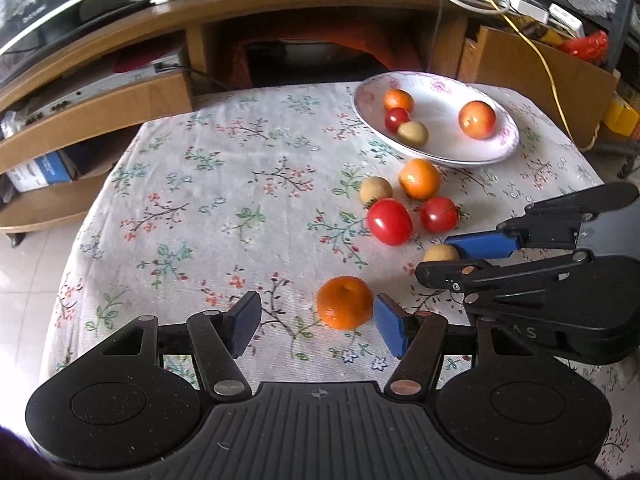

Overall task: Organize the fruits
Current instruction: 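Grasp another tangerine with the left tool while the right tool grasps a tan fruit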

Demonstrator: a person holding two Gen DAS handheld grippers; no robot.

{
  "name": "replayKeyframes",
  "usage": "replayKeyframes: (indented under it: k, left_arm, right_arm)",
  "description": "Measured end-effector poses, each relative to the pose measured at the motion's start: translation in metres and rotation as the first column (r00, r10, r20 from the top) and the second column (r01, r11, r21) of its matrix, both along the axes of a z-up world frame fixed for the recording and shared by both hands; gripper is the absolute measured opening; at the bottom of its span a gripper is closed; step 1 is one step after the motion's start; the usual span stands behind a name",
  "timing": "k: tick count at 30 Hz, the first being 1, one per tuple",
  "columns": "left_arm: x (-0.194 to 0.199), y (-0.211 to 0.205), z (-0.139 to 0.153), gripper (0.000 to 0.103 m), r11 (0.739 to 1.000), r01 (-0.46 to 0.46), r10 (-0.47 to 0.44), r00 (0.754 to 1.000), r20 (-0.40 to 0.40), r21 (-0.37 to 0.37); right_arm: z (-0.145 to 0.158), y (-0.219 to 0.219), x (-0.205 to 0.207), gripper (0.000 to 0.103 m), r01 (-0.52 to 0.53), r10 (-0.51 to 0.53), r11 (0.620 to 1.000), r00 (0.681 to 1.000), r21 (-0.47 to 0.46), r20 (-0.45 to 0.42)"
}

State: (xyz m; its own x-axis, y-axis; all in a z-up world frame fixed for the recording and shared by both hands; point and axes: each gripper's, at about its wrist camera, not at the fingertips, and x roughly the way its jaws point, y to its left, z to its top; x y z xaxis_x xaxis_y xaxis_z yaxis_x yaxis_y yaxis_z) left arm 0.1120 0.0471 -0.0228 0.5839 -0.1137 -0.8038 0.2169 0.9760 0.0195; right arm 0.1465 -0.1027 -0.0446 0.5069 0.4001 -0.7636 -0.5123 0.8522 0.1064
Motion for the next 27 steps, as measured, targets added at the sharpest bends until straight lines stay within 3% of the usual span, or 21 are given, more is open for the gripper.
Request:
replayKeyframes:
  k: [2, 7, 10, 17, 22, 27]
  left_arm:
    - [0.001, -0.004, -0.002, 0.067, 1.0, 0.017, -0.017, 1.0, 0.001, 0.002]
    - [0.005, -0.013, -0.011, 0.046, 0.999, 0.038, -0.037, 0.999, -0.014, 0.014]
    - [0.005, -0.015, -0.013, 0.041, 0.999, 0.033, -0.033, 0.999, -0.019, 0.01]
    - [0.001, -0.02, -0.01, 0.04, 1.0, 0.029, -0.029, 0.999, -0.031, -0.006]
    - [-0.021, -0.033, -0.004, 0.04, 0.997, 0.077, -0.078, 0.996, -0.032, -0.024]
    - [-0.037, -0.05, -0.011, 0.041, 0.992, 0.124, -0.124, 0.992, -0.036, 0.013]
  right_arm:
    - [0.001, -0.003, -0.001, 0.027, -0.002, 0.002, 1.0, 1.0, 0.001, -0.002]
    - [0.006, -0.015, -0.004, 0.027, 0.014, -0.014, 1.0, 1.0, 0.018, -0.017]
    - [0.008, -0.025, -0.005, 0.027, 0.032, -0.032, 0.999, 0.999, 0.027, -0.028]
    - [0.01, -0.037, -0.008, 0.027, 0.051, -0.051, 0.999, 0.998, 0.014, -0.03]
    - [0.014, -0.047, -0.022, 0.027, 0.042, -0.043, 0.999, 0.999, -0.012, -0.028]
    - [0.005, -0.059, -0.046, 0.027, 0.042, -0.044, 0.998, 0.998, -0.05, -0.044]
